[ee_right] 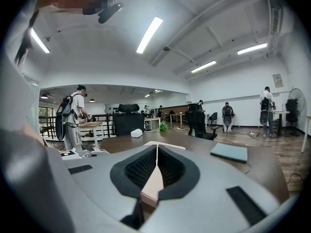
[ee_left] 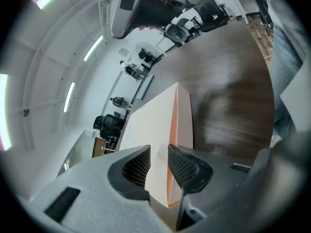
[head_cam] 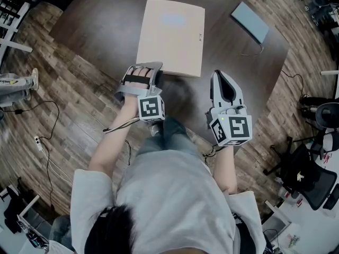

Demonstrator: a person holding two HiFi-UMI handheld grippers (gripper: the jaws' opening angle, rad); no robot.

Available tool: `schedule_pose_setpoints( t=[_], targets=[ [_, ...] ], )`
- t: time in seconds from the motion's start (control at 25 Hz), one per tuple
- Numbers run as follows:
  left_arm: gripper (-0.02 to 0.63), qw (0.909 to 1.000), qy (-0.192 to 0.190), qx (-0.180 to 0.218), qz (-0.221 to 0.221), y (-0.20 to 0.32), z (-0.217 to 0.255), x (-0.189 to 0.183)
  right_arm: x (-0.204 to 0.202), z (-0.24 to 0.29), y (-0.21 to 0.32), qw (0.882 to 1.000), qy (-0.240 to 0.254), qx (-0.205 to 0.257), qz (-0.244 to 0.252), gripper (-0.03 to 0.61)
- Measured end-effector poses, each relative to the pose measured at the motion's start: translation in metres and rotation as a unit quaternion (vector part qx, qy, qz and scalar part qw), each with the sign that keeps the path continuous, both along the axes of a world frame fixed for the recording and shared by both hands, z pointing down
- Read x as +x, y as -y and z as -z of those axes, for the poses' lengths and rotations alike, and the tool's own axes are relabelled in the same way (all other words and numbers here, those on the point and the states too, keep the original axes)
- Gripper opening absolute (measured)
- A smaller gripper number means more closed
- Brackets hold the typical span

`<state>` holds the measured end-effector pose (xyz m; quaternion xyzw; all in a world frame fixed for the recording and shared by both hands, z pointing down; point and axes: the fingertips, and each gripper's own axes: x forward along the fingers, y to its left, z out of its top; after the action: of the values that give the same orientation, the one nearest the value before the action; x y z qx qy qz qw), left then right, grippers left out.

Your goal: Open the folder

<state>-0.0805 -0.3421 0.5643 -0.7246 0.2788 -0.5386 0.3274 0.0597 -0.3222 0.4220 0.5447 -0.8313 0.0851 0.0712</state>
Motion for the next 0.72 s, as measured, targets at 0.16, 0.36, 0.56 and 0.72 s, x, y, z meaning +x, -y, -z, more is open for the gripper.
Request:
schedule_pose_setpoints(
  t=[0.16, 0.36, 0.56, 0.72],
  targets=[
    [0.077, 1.0, 0.0, 0.009, 0.002, 0.002, -0.005, 0.005, 0.001, 0.0, 0.001, 1.0, 0.001, 0.0, -0.001, 0.013],
    [0.048, 0.9998, -0.009, -0.009, 0.016, 0.005, -0.007, 0.005, 0.001, -0.001, 0.0, 1.0, 0.001, -0.002, -0.002, 0.014],
    [0.038, 0.9973, -0.044, -0.046, 0.036, 0.003, -0.007, 0.005, 0.005, -0.015, -0.002, 1.0, -0.001, -0.015, -0.005, 0.013],
    [0.035, 0.9929, -0.078, -0.074, 0.05, 0.004, -0.007, 0.005, 0.009, -0.041, 0.004, 0.999, 0.001, -0.042, -0.009, 0.012]
  ],
)
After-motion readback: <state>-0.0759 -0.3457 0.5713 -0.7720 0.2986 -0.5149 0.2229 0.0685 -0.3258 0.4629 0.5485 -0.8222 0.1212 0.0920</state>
